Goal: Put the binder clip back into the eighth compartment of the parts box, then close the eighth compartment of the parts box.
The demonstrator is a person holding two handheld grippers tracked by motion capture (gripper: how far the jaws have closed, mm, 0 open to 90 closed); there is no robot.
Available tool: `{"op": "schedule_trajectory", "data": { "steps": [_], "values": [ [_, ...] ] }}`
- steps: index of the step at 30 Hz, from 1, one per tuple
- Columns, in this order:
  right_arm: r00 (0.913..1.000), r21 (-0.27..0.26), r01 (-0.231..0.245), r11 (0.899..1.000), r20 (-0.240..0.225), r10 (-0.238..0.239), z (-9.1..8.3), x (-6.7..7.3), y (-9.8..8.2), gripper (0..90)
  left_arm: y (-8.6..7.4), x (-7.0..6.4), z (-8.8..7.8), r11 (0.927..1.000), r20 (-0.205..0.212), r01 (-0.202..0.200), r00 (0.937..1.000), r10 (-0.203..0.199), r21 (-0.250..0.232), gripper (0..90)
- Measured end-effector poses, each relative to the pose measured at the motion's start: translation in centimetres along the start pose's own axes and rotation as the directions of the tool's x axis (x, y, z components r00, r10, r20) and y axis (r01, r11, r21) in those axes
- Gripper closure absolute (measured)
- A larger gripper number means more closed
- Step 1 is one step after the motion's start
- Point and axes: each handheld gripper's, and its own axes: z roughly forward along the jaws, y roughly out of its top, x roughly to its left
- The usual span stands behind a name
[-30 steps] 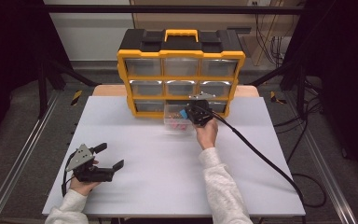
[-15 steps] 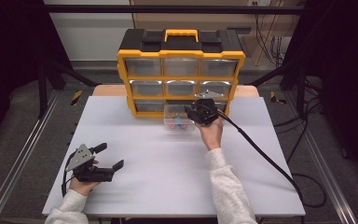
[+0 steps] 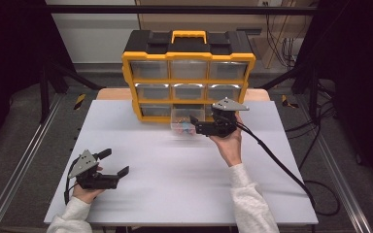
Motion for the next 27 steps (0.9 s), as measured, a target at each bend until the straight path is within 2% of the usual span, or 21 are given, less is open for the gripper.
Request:
{"op": "schedule_trajectory", "data": {
  "steps": [6,15,22,27],
  "values": [
    [0.9997,-0.003,0.015,1.0,-0.019,-0.015,-1.0,1.0,-0.3,1.0,0.0,0.0,0.0,1.0,0.0,0.0,1.0,0.0,-0.001,2.8],
    [0.9995,0.003,0.015,1.0,-0.028,-0.015,-1.9,1.4,-1.4,1.9,0.0,-0.1,0.0,1.0,-0.001,-0.001,1.0,0.001,-0.002,2.8],
    [0.9989,0.04,0.01,0.999,-0.047,-0.008,-1.7,1.4,-2.7,12.6,0.0,-0.1,0.1,1.0,-0.002,0.0,1.0,0.0,0.0,2.8],
    [0.9982,0.067,0.022,0.998,-0.057,-0.018,-1.4,1.8,-3.7,26.3,0.0,-0.1,0.1,1.0,-0.001,0.0,1.0,0.0,0.001,2.8]
  ]
}}
